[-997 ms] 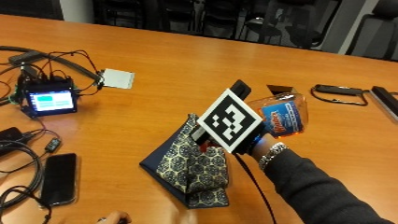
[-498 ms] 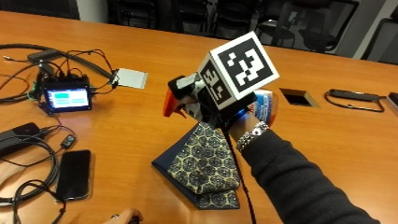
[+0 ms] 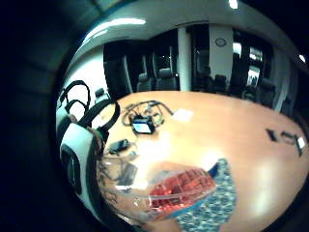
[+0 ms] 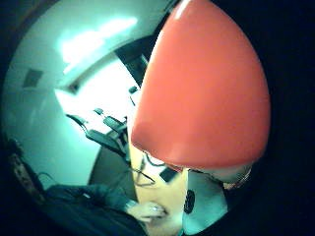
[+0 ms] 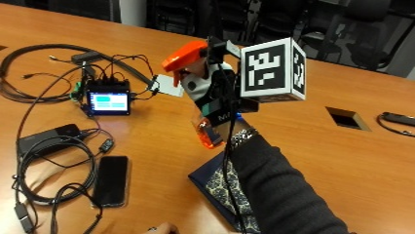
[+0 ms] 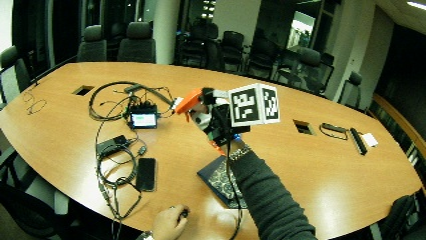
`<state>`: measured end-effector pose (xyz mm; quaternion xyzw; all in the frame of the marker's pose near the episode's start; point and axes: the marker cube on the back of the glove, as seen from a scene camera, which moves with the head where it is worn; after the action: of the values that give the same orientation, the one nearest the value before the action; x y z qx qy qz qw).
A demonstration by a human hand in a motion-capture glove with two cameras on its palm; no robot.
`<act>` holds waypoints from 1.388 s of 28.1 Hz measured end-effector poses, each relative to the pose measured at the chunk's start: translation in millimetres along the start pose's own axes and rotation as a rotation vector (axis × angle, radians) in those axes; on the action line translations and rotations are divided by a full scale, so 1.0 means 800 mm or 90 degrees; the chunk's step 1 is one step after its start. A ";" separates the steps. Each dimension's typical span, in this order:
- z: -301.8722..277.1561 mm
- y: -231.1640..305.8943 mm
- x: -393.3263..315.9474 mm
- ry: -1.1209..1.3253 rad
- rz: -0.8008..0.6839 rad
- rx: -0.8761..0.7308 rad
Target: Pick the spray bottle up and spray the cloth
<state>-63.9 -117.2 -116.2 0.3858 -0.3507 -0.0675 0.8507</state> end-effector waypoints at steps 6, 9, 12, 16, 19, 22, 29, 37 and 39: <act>0.020 -0.022 0.011 -0.118 0.101 0.054; 0.038 -0.025 0.019 -0.167 0.142 0.065; 0.053 -0.020 0.035 -0.203 0.181 0.083; 0.071 -0.005 0.063 -0.222 0.221 0.096; 0.081 0.009 0.082 -0.208 0.241 0.090; 0.088 0.024 0.104 -0.173 0.252 0.081; 0.089 0.039 0.126 -0.156 0.288 0.076; 0.085 0.018 0.089 -0.143 0.261 0.084; 0.079 0.013 0.081 -0.139 0.247 0.093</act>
<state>-58.3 -173.6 -45.2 0.3619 -0.5121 0.0812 0.7747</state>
